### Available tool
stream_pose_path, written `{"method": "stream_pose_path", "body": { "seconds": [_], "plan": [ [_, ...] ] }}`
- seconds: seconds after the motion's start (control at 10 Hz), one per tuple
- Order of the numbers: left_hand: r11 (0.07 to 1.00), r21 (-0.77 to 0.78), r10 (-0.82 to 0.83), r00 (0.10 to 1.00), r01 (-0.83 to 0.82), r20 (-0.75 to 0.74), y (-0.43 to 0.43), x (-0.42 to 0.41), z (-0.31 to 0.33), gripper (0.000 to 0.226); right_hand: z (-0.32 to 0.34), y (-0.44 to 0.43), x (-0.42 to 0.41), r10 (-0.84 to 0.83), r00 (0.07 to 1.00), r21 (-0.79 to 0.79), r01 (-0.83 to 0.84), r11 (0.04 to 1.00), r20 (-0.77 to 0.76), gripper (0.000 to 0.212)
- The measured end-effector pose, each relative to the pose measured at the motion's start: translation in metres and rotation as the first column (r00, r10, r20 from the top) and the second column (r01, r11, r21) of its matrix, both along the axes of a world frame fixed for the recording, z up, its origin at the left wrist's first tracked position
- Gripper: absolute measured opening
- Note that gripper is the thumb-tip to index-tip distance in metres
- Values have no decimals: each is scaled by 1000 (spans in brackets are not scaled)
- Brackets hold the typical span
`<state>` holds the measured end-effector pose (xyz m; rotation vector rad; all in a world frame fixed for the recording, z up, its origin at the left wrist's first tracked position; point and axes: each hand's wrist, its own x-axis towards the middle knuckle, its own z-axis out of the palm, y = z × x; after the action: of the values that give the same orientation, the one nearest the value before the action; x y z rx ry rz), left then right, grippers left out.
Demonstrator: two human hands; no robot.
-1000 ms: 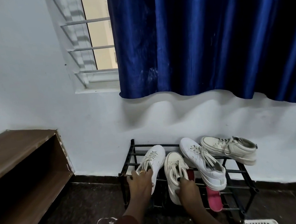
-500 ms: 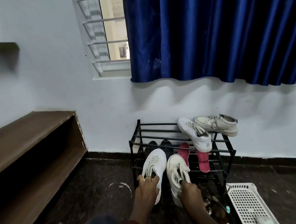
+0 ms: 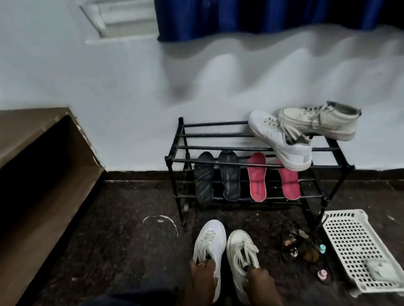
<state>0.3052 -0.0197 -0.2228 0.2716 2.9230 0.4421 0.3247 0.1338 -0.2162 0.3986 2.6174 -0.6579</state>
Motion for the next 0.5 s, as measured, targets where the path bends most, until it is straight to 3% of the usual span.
{"method": "stream_pose_path", "body": {
  "seconds": [0.1, 0.2, 0.3, 0.4, 0.5],
  "plan": [
    [982, 174, 57, 997, -67, 60, 1, -34, -33, 47, -31, -7, -26, -17, 1000, 0, 17, 1000, 23, 31],
    [958, 120, 267, 963, -259, -49, 0, -55, -81, 36, -63, -12, -50, -39, 999, 25, 39, 999, 7, 28],
    [729, 496, 376, 882, -471, 285, 1, -78, -121, 69, -85, -19, -72, -36, 999, 45, 37, 998, -9, 28],
    [791, 412, 358, 888, -452, 289, 1, -109, -144, 62, -105, -26, -95, -69, 998, 41, 70, 997, -14, 28],
    [973, 42, 218, 962, -227, 168, -4, -117, -159, 46, -124, -34, -115, -83, 996, 63, 80, 995, 45, 30]
  ]
}}
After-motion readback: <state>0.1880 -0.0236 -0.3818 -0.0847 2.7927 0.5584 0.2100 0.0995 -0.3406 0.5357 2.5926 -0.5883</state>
